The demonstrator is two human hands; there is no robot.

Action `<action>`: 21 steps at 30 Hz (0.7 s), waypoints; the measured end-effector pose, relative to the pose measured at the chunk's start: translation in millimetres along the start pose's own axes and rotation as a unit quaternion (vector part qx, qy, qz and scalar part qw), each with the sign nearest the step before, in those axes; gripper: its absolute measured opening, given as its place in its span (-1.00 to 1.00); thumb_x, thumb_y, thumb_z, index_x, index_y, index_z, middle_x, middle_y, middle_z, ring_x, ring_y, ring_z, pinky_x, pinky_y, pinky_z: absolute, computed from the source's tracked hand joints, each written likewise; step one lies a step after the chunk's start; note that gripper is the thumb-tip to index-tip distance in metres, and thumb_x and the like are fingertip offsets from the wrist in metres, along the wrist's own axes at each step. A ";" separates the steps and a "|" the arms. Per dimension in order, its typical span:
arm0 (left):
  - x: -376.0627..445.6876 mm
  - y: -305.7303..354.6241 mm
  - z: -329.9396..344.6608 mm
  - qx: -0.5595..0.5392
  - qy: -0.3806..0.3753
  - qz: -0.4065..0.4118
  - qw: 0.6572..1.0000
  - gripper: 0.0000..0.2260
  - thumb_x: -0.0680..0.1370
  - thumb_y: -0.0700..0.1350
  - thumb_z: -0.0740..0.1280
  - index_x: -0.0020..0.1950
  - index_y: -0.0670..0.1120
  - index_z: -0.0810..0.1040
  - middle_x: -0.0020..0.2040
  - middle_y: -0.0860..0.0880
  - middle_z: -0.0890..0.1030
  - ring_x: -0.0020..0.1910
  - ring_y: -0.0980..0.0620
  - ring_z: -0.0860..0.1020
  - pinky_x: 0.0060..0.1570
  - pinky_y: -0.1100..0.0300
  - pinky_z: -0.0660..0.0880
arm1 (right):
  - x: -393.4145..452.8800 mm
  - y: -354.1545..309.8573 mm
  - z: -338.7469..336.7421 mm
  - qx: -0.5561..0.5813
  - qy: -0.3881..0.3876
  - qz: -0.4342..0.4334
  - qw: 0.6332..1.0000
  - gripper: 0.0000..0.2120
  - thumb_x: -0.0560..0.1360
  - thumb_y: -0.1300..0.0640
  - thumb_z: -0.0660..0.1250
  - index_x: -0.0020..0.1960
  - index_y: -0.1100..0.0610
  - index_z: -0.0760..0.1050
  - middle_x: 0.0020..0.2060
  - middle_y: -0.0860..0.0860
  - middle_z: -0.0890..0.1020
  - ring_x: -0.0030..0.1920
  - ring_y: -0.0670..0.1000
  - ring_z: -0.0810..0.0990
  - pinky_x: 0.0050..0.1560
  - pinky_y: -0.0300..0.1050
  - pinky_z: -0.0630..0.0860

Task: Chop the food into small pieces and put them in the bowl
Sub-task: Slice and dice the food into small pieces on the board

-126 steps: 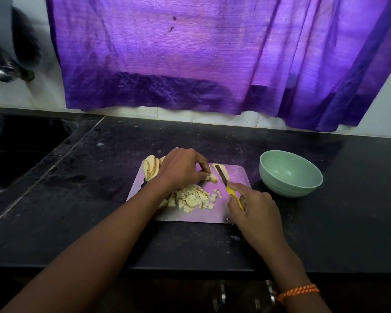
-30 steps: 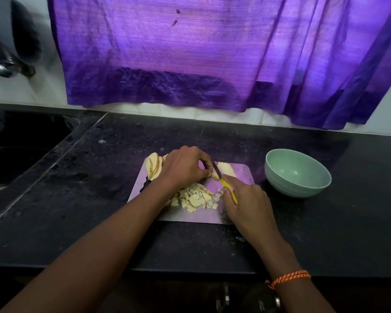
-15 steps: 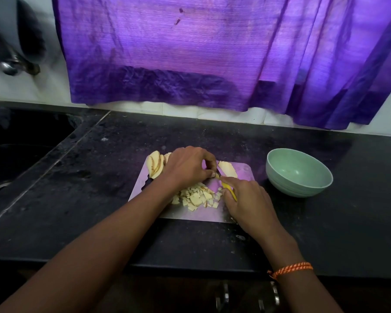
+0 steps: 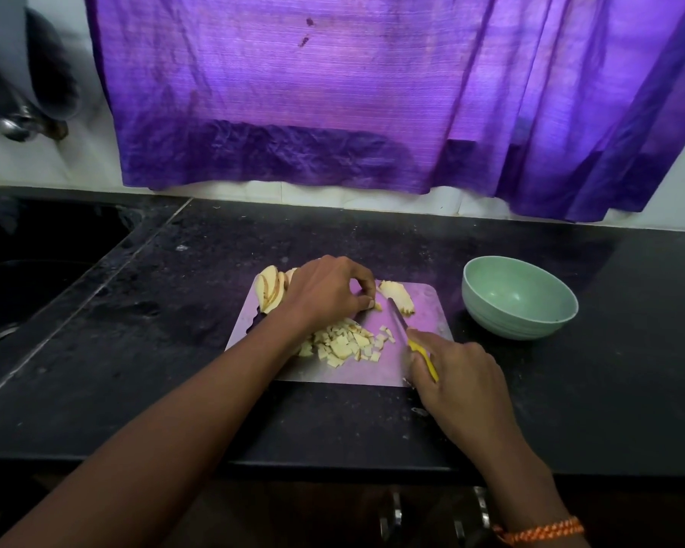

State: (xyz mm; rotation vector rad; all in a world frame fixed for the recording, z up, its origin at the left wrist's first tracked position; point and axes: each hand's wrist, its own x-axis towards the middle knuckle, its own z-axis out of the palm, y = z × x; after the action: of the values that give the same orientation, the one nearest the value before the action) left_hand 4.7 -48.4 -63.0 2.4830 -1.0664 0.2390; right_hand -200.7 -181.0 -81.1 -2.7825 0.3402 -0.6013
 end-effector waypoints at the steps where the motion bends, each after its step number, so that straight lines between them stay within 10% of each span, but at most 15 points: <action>1: 0.4 -1.1 0.9 -0.011 -0.003 -0.005 1.000 -0.90 0.58 0.14 0.50 -0.02 0.15 0.75 -0.18 0.26 0.61 -0.26 0.15 0.53 -0.39 0.24 0.25 | 0.1 0.5 0.3 0.013 0.003 0.001 1.000 -0.63 0.62 -0.06 0.26 0.40 -0.09 0.55 -0.21 0.05 0.66 -0.29 0.00 0.44 -0.25 -0.08 0.39; 9: 3.9 -13.5 5.0 -0.081 0.009 -0.024 0.996 -0.97 0.54 0.08 0.56 -0.05 0.18 0.77 -0.17 0.23 0.70 -0.17 0.16 0.64 -0.20 0.07 0.65 | 11.8 2.2 8.1 0.085 0.037 0.025 0.995 -0.53 0.57 -0.15 0.18 0.42 -0.08 0.54 -0.13 0.03 0.71 -0.22 0.04 0.59 -0.16 0.03 0.59; 21: 6.0 -18.0 7.4 -0.047 0.002 -0.037 0.998 -0.95 0.55 0.07 0.55 -0.08 0.14 0.74 -0.20 0.24 0.62 -0.15 0.15 0.61 -0.23 0.15 0.57 | 36.9 -3.2 24.1 0.048 0.005 -0.004 0.999 -0.59 0.63 -0.10 0.22 0.48 -0.21 0.45 -0.08 0.06 0.68 -0.14 0.06 0.55 -0.17 -0.03 0.47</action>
State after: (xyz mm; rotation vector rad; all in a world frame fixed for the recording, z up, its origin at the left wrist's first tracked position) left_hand 21.8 -44.6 -73.3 2.4302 -0.9604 0.1685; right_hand -157.0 -183.2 -87.6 -2.6913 0.2948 -0.6178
